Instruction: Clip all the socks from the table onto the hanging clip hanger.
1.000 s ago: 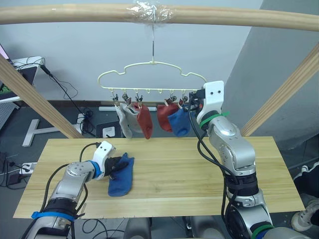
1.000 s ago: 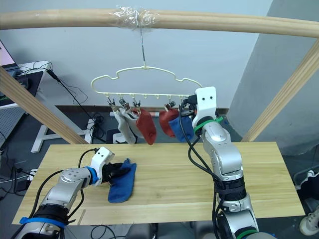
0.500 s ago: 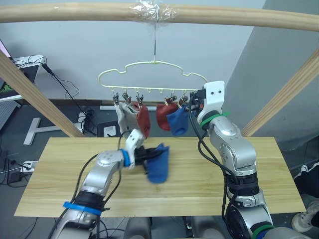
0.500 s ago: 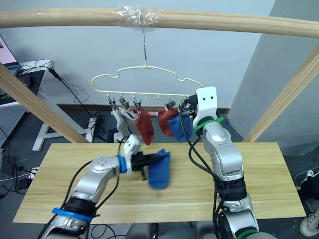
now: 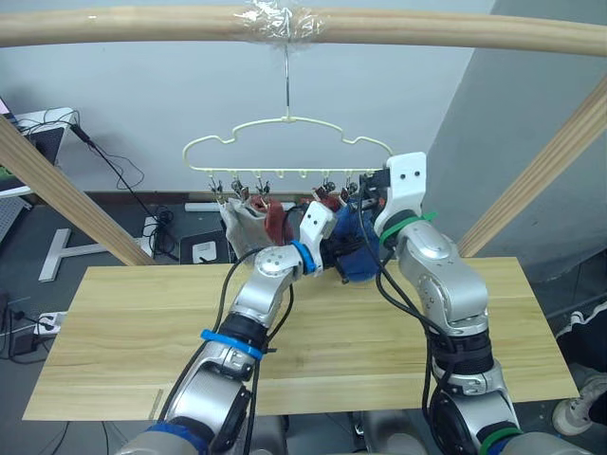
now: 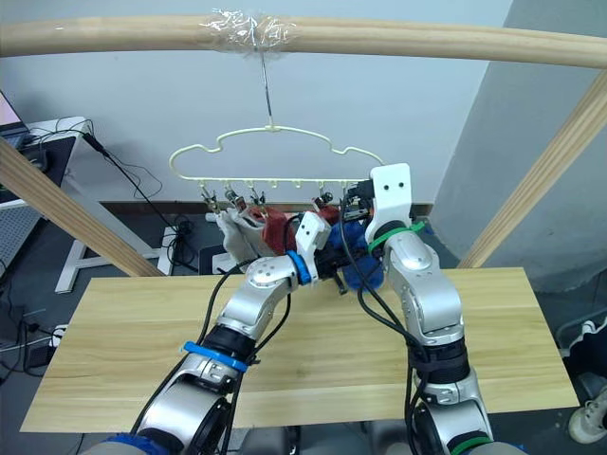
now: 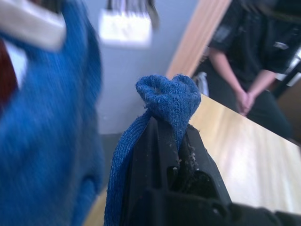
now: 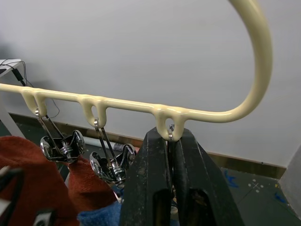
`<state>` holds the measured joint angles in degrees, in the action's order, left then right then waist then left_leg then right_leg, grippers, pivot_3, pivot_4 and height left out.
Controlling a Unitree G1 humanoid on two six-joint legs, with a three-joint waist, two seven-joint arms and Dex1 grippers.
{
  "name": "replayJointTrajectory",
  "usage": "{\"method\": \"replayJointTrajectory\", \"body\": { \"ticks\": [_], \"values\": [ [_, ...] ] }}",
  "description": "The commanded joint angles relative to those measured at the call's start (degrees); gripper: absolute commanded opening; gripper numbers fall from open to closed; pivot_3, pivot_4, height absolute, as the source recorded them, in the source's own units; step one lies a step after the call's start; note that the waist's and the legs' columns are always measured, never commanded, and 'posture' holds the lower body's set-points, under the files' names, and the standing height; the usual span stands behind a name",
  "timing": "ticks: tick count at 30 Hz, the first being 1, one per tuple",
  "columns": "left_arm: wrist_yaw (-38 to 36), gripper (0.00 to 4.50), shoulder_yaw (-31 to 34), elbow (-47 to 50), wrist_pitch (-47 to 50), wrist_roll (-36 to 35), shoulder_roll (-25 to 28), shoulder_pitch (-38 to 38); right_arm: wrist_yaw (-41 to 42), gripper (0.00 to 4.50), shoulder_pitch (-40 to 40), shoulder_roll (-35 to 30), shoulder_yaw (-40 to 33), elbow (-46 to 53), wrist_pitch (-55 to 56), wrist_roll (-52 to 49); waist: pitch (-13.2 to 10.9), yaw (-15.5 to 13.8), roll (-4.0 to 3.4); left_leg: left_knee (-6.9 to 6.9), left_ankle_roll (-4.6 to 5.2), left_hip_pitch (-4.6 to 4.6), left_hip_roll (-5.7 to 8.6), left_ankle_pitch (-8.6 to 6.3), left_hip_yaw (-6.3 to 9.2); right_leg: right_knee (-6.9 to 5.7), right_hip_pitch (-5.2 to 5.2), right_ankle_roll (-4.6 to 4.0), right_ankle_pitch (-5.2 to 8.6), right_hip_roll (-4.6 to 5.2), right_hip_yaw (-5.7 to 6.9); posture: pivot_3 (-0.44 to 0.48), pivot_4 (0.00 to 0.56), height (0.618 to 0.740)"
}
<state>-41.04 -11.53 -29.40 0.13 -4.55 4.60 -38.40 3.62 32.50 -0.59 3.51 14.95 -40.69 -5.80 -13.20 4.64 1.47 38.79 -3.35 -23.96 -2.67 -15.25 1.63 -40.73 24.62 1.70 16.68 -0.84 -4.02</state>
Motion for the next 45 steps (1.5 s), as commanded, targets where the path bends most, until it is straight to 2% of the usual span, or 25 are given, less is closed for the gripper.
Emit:
{"method": "replayJointTrajectory", "body": {
  "ticks": [1,10,19,23,25,26,29,30,32,33,41,43,45],
  "values": [
    [2.2,0.02,1.0,-0.8,-2.7,0.6,-0.9,-1.9,0.0,0.0,0.1,0.3,-0.1,3.4,-0.3,-0.6,0.0,0.1,0.0,0.0,0.0,0.0,-0.01,0.0,0.01,0.01,0.0,0.0,0.0,0.0,0.01,-0.094,0.221,0.705],
    [2.6,0.02,3.3,0.4,-4.4,-1.5,-1.3,-3.0,0.2,0.0,-0.6,0.1,0.1,3.7,-1.6,-0.4,0.0,0.2,0.01,-0.01,0.0,0.0,-0.01,0.0,0.01,0.0,0.0,0.02,0.01,-0.01,0.01,-0.099,0.224,0.705],
    [1.2,0.02,3.0,1.8,-3.6,-1.8,-2.0,-2.7,0.1,0.0,-1.1,0.5,0.0,3.6,-1.9,-0.6,0.0,0.2,0.01,-0.01,0.0,0.0,-0.01,0.0,0.01,0.01,0.0,0.02,0.01,-0.01,0.01,-0.093,0.224,0.705],
    [1.1,0.0,3.3,1.9,-3.7,-2.0,-2.0,-2.7,-0.2,1.16,-1.2,0.8,-0.6,3.7,-1.9,-0.7,0.0,0.2,0.01,-0.01,0.0,0.0,-0.01,0.0,0.01,0.01,0.0,0.03,0.02,-0.01,0.01,-0.092,0.224,0.705],
    [1.5,0.0,3.9,1.9,-3.8,-2.3,-2.2,-2.7,-0.3,2.01,-1.2,0.9,-0.9,3.7,-1.7,-0.7,0.0,0.2,0.02,-0.01,0.0,-0.01,-0.01,0.0,0.02,0.01,0.0,0.02,0.02,-0.01,0.01,-0.092,0.224,0.705],
    [1.7,0.0,4.4,1.9,-3.0,-2.9,-2.3,-2.7,-0.4,2.27,-1.1,0.9,-1.0,3.7,-1.7,-0.8,0.0,0.2,0.02,-0.01,-0.01,-0.01,-0.01,0.0,0.01,0.02,0.0,0.03,0.02,-0.01,0.01,-0.091,0.224,0.705],
    [1.0,0.74,4.0,2.4,-1.1,-3.0,-1.8,-2.4,-0.4,3.4,-1.3,1.2,-1.8,4.2,-2.2,-1.3,0.0,0.2,0.02,-0.01,-0.01,0.0,-0.01,0.0,0.0,0.01,0.0,0.03,0.02,-0.01,0.0,-0.088,0.223,0.705],
    [0.6,1.11,3.8,2.6,-0.8,-2.9,-1.6,-2.3,-0.3,3.79,-1.4,1.2,-2.0,4.4,-2.3,-1.4,0.0,0.2,0.02,-0.01,-0.01,0.0,-0.01,0.0,0.01,0.0,0.0,0.03,0.02,-0.01,0.01,-0.088,0.223,0.705],
    [0.4,1.64,3.6,2.8,-0.7,-2.7,-1.4,-2.0,-0.1,4.4,-1.5,1.2,-2.3,4.5,-2.5,-1.6,0.0,0.2,0.02,-0.01,-0.01,0.0,-0.01,0.0,0.02,0.0,0.0,0.03,0.02,-0.02,0.02,-0.081,0.219,0.705],
    [-0.1,1.95,3.4,3.5,-0.2,-2.6,-0.9,-1.2,0.3,4.5,-1.8,1.0,-2.5,5.2,-2.8,-1.9,0.0,0.2,0.02,-0.01,-0.01,0.0,-0.01,0.0,0.02,0.0,0.0,0.03,0.02,-0.02,0.02,-0.081,0.219,0.705],
    [-5.2,4.45,1.9,13.4,2.4,-2.8,6.4,7.9,4.1,4.5,-4.5,-2.9,-2.6,10.9,-5.6,-4.5,0.0,0.2,0.01,-0.04,-0.02,0.01,-0.03,0.01,0.03,0.0,0.0,0.03,0.02,-0.01,0.02,-0.065,0.204,0.705],
    [-6.0,4.48,1.9,15.8,3.7,-3.3,7.8,9.5,4.7,4.5,-4.9,-3.9,-2.6,11.8,-6.3,-4.8,0.0,0.2,0.01,-0.03,-0.02,0.03,-0.03,0.01,0.04,-0.04,0.0,0.03,0.02,-0.01,0.01,-0.058,0.197,0.705],
    [-10.5,4.48,3.7,23.8,4.2,-6.8,12.7,15.2,8.3,4.5,-6.5,-7.5,-2.9,14.7,-8.5,-6.9,0.0,0.2,0.0,-0.01,-0.02,0.03,-0.02,0.01,0.04,-0.06,0.0,0.03,0.02,0.0,0.02,-0.055,0.19,0.705]
  ]
}}
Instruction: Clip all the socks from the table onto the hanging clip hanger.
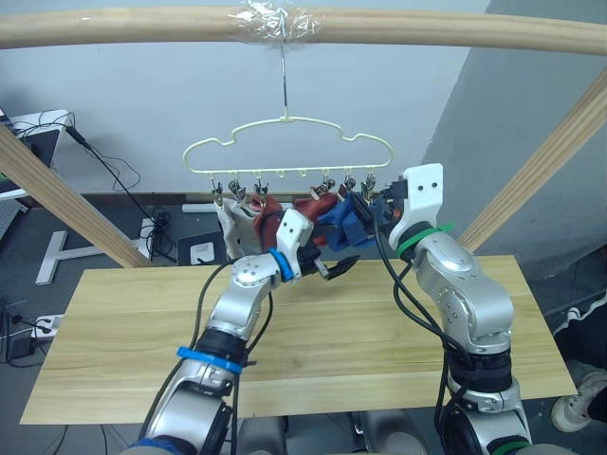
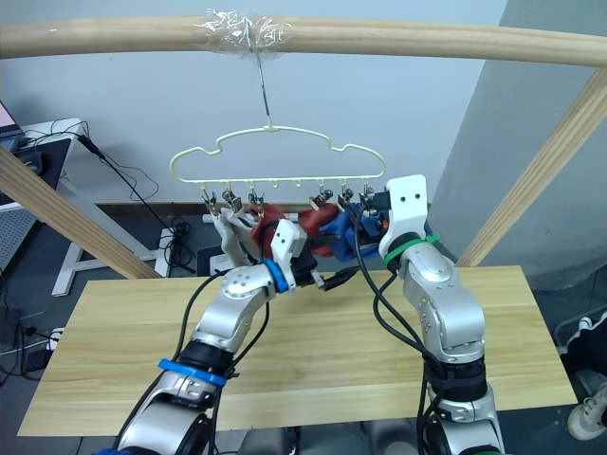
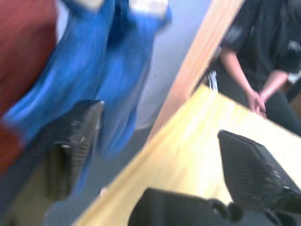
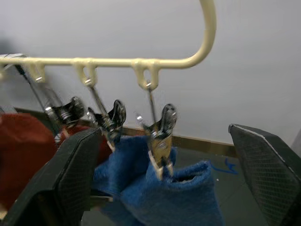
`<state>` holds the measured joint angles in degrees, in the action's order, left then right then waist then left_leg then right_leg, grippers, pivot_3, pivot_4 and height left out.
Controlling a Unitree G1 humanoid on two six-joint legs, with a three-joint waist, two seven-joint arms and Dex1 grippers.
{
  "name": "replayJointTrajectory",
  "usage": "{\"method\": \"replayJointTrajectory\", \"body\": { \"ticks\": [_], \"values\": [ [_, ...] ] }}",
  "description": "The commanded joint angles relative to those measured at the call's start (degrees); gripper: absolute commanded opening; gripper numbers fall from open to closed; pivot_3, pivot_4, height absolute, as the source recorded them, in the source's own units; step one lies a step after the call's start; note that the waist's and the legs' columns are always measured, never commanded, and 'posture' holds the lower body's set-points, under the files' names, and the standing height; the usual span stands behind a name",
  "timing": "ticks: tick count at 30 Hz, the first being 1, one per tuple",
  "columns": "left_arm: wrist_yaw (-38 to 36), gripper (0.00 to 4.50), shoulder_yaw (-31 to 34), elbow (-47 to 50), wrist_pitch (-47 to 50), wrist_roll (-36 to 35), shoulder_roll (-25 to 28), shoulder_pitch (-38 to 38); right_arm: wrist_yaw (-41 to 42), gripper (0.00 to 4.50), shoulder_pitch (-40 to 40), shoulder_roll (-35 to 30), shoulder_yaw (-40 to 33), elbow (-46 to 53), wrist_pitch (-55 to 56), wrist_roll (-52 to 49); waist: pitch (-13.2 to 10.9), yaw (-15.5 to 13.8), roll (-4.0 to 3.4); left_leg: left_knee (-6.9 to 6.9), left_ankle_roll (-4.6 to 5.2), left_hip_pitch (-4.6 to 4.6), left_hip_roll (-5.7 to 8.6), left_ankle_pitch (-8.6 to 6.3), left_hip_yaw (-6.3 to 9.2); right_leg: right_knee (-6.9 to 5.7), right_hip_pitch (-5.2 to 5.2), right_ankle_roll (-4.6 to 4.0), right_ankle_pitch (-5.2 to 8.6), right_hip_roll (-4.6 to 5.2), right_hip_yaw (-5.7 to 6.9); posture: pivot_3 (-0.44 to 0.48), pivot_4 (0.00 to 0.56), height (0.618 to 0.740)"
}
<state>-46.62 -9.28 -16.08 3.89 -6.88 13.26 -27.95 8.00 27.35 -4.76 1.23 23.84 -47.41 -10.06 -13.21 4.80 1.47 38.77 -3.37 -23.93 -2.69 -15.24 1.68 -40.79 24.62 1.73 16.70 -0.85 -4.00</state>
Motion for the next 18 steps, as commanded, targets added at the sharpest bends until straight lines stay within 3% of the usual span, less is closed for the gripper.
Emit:
{"method": "replayJointTrajectory", "body": {
  "ticks": [1,5,7,10,13,18],
  "values": [
    [-7.0,4.48,2.2,13.8,0.7,-6.1,6.2,7.2,5.5,4.5,-2.0,-5.0,-0.7,6.8,-2.4,-3.5,0.0,0.1,-0.01,0.0,0.0,0.0,-0.01,0.0,-0.02,0.02,0.0,0.0,0.0,0.0,-0.01,-0.047,0.184,0.705],
    [-7.3,4.48,6.6,22.1,4.0,-7.8,14.8,13.9,11.4,4.5,-4.8,-13.2,-0.4,10.0,-2.9,-5.4,0.0,0.0,-0.01,-0.07,-0.01,0.0,-0.06,-0.01,0.02,0.11,0.01,-0.01,0.03,0.02,0.02,-0.029,0.167,0.705],
    [-6.4,4.48,11.9,27.9,9.6,-10.4,19.9,19.6,17.7,4.5,-7.3,-19.4,-0.4,11.8,0.3,-6.8,0.0,-0.2,-0.01,-0.06,0.0,0.02,-0.02,-0.01,0.03,0.05,0.0,0.0,0.03,0.03,0.03,-0.007,0.156,0.705],
    [-2.5,4.48,19.7,30.9,12.4,-7.4,25.8,27.3,26.2,4.5,-11.0,-27.8,-2.5,12.1,8.6,-6.9,0.1,-0.2,0.05,-0.02,0.0,0.03,0.0,-0.01,0.0,0.12,-0.07,0.02,0.04,0.07,0.0,0.027,0.139,0.705],
    [-0.3,4.48,25.8,29.9,14.4,-7.2,30.1,29.6,31.9,4.5,-12.5,-32.8,-7.1,8.8,13.7,-9.5,0.2,-1.1,0.12,-0.02,0.01,0.08,0.0,-0.01,0.04,0.18,-0.14,0.02,0.04,0.09,0.08,0.07,0.119,0.705],
    [-1.2,4.48,28.8,28.5,15.5,-9.5,32.4,28.4,37.0,4.5,-12.3,-36.0,-12.2,4.0,15.7,-13.8,0.8,-3.1,0.32,0.03,0.01,0.32,0.0,0.01,0.08,0.2,-0.44,0.17,0.12,0.06,0.15,0.102,0.098,0.705]
  ]
}}
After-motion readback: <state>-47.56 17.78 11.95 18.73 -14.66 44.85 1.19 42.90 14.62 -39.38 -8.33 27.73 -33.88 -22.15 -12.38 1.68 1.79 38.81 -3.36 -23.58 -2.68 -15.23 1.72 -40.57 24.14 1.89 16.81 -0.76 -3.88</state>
